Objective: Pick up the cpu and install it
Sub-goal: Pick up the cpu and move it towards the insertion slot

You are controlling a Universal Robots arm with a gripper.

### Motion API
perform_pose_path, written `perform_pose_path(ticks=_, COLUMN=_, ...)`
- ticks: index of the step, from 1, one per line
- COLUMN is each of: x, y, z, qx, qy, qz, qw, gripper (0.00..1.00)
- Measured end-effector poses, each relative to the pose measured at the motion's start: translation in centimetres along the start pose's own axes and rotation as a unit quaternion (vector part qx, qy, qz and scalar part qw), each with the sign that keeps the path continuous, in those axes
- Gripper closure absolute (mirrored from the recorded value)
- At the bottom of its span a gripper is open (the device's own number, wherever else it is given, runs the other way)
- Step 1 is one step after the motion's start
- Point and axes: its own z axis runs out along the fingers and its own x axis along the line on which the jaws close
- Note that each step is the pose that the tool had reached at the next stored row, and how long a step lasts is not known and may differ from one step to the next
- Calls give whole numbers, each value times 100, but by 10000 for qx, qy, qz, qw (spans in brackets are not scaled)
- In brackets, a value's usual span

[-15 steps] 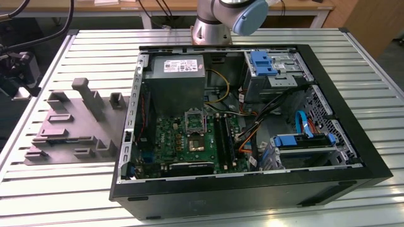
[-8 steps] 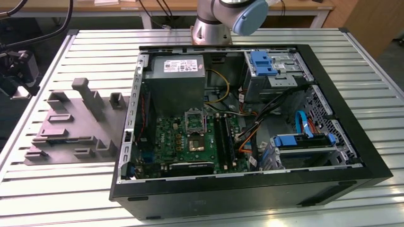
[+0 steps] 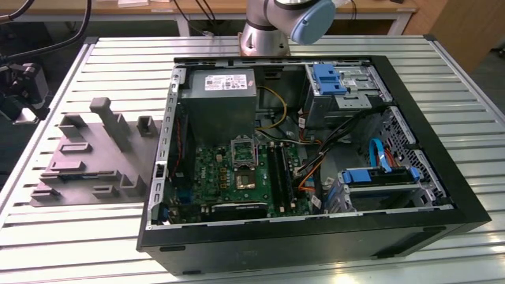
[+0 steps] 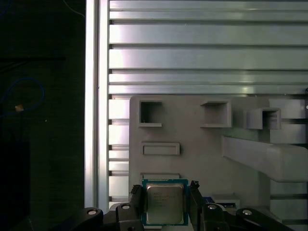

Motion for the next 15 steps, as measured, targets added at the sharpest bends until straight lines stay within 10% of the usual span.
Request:
perform_pose_path(ticks=10, x=0, y=1, z=-13, qx=9, qy=0, qz=0, qw=10000, gripper=53)
perform_pose_path(ticks=15, x=-1, y=3, z=-50, qx=81, qy=-2, qz=-1, qw=10000, gripper=53)
